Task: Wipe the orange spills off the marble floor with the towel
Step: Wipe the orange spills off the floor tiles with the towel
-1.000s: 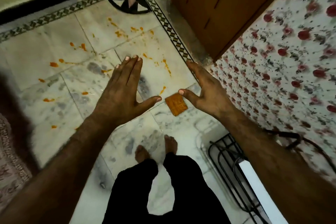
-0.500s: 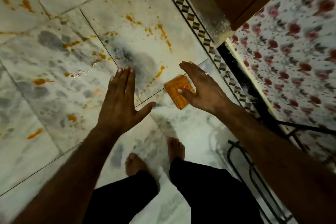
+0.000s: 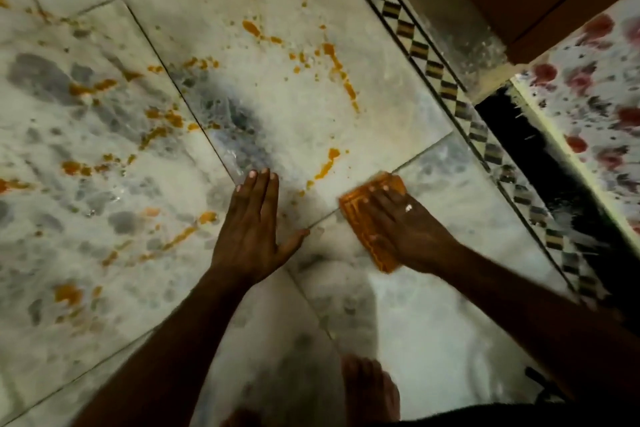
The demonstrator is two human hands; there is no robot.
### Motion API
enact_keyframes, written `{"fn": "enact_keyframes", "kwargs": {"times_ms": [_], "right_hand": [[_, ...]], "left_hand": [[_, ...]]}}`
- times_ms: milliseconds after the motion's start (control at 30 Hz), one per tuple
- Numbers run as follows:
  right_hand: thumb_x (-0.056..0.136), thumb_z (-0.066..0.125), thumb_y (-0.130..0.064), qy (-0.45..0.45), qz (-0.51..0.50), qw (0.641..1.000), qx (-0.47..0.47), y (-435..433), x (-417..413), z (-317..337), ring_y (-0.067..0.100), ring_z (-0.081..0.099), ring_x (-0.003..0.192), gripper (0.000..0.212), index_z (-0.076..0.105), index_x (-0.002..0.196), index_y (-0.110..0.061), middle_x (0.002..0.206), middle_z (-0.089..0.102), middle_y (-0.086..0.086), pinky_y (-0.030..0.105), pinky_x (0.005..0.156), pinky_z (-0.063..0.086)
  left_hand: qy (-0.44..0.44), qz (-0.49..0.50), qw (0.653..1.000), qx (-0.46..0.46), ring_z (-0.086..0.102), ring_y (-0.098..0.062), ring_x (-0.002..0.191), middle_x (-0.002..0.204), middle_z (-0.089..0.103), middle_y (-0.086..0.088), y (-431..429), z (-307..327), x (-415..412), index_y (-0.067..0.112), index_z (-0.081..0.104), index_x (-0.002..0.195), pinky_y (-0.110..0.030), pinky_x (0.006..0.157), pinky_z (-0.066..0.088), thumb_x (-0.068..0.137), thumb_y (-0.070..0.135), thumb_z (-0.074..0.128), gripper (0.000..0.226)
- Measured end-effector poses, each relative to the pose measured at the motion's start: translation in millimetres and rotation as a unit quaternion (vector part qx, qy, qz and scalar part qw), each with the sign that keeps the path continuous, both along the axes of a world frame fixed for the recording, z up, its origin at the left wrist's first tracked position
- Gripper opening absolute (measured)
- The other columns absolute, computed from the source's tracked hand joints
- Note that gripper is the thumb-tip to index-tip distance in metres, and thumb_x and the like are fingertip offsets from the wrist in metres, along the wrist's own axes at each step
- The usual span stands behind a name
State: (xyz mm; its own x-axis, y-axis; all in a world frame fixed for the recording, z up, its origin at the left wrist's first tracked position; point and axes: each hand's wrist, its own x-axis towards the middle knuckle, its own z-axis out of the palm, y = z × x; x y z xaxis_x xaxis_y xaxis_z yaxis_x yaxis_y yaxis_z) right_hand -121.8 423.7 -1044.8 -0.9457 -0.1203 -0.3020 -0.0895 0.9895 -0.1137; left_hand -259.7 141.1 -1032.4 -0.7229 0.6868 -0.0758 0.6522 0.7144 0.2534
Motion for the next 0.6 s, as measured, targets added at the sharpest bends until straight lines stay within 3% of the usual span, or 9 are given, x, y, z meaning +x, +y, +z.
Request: {"fn": "enact_keyframes", "kwargs": {"times_ms": [167,333,467,600], "right_hand": [[0.104,0.03,-0.048,0.002,0.017,0.997,0.075,4.8,20.1,-44.9,0.039,0.02,0.154,0.069,0.022,0.16,-0.008,0.167,0.022,0.018,0.056,0.121,0.027],[0.102,0.038,-0.046,0.042,-0.022,0.997,0.064,-24.1,21.0,-56.2,0.043,0.018,0.153,0.071,0.023,0.159,-0.006,0.166,0.02,0.02,0.061,0.118,0.028],[0.105,0.034,-0.05,0.066,0.078,0.995,0.014,-75.1,10.1,-64.4,0.039,0.014,0.155,0.07,0.021,0.16,-0.009,0.168,0.018,0.015,0.059,0.122,0.022],[0.106,0.033,-0.051,0.082,0.148,0.985,-0.028,-121.7,-25.0,-68.5,0.033,0.011,0.157,0.065,0.027,0.16,-0.013,0.167,0.024,0.012,0.054,0.125,0.019]], "left_hand": [[-0.011,0.013,1.0,-0.025,0.016,-0.032,0.154,0.164,0.023,-0.018,-6.9,-44.9,-12.5,0.0,0.023,0.156,-0.049,0.123,0.022,0.091,0.075,0.031,0.099],[-0.014,0.013,1.0,-0.02,0.013,-0.029,0.155,0.166,0.019,-0.015,-16.5,-59.1,-3.1,0.003,0.02,0.157,-0.045,0.126,0.016,0.091,0.075,0.033,0.099],[-0.009,0.031,0.999,-0.006,0.009,-0.026,0.156,0.166,0.017,-0.014,-23.9,-60.2,-6.4,0.005,0.019,0.158,-0.042,0.127,0.011,0.094,0.073,0.03,0.095],[0.03,0.043,0.998,0.017,0.013,-0.031,0.155,0.165,0.02,-0.018,-34.5,-59.4,-15.9,-0.001,0.023,0.155,-0.048,0.125,0.017,0.099,0.065,0.031,0.087]]}}
